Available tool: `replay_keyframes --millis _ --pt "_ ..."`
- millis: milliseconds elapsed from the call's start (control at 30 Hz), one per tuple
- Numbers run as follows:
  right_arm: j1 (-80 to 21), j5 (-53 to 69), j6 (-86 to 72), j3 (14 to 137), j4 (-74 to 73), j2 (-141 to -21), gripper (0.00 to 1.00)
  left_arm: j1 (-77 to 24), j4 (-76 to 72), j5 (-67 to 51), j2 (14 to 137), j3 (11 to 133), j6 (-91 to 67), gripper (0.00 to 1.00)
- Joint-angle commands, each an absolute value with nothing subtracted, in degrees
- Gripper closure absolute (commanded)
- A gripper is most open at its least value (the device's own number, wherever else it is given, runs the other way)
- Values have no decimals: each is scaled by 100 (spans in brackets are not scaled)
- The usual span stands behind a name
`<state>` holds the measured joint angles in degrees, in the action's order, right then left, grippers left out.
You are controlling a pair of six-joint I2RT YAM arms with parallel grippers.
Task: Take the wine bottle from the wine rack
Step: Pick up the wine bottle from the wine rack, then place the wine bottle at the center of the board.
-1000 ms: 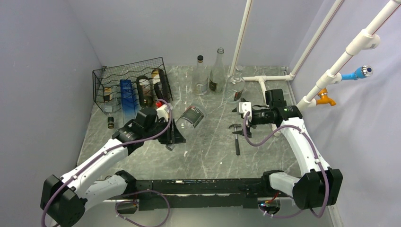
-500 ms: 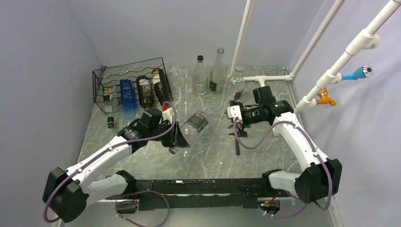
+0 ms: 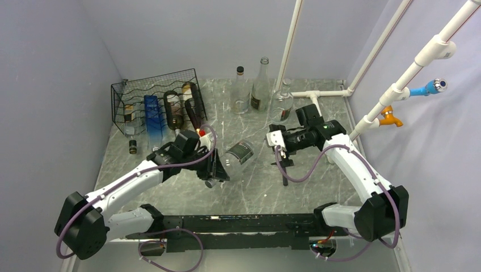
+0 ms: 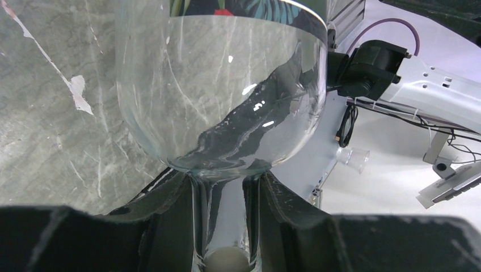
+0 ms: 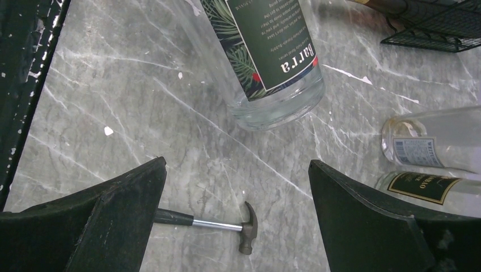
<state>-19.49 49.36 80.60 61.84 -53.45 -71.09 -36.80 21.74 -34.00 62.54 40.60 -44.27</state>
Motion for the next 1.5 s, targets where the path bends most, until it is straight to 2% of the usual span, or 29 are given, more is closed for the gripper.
replay_keyframes --millis 0,633,1100,1367,1467 --pt "-2048 4941 8203 6048 -5139 -7125 0 -3722 824 -4025 6146 4357 -4415 100" --pt "-2438 4729 8101 5439 -4478 -7190 0 -3757 755 -4283 6403 4288 -4811 100" --pt "-2954 3872 7559 5047 -3081 -7586 1 -3884 952 -4538 6903 4602 -4900 100" --pt "-3146 3715 7492 4756 -2542 -7801 8 -3926 1112 -4702 7117 4761 -4931 100" --pt "-3211 3637 7437 4709 -2402 -7861 10 -3945 1171 -4751 7198 4832 -4931 96"
